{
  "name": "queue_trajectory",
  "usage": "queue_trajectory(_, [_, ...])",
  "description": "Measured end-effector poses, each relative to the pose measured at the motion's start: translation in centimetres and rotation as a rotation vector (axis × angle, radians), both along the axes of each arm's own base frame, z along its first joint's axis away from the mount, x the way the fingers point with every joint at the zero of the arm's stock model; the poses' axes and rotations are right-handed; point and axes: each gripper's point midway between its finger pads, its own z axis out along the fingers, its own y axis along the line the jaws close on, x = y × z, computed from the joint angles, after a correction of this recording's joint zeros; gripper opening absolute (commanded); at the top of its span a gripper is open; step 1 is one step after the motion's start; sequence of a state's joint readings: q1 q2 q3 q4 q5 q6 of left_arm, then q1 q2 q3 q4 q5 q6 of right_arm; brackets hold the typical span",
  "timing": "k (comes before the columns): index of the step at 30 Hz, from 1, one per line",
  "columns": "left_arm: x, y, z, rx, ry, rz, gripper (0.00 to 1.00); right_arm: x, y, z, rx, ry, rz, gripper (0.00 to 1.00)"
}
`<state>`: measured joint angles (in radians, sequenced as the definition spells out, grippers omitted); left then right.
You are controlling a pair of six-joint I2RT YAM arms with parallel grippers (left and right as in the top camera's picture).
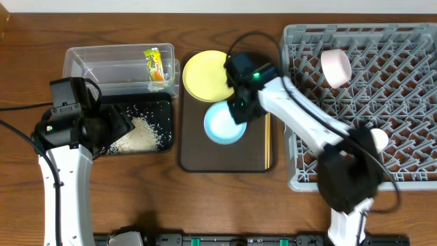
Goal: Sort waste into correct bins and load items into the dishwasher rack
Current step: 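Grasp the blue bowl rim with the right gripper and lift it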
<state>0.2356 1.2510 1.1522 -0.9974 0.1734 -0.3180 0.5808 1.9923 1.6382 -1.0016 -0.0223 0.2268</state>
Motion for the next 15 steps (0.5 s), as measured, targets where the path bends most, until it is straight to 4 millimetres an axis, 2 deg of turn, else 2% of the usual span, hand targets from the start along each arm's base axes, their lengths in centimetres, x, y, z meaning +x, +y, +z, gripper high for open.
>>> queue_trajectory(3, [0.0,0.0,0.0,0.0,0.0,0.0,0.73,2.3,-1.2,5.3,0.007,-0.19,-0.042,0.01])
queue_trajectory(4, [0.0,0.0,0.0,0.0,0.0,0.0,0.73,3.2,-1.9,7.5,0.006,-0.27,-0.067,0.01])
queue_trajectory(7, [0.0,0.0,0.0,0.0,0.0,0.0,0.73,4.9,-4.5,12.4,-0.022,-0.441,-0.146,0.01])
queue_trajectory(11, [0.0,0.0,0.0,-0.001,0.001,0.0,0.73,6.7,-8.6,16.7,-0.105,-0.612,-0.264,0.01])
queue_trajectory(15, [0.0,0.0,0.0,0.0,0.0,0.0,0.73,8.2,-12.3,18.8,-0.242,-0.726,-0.344,0.01])
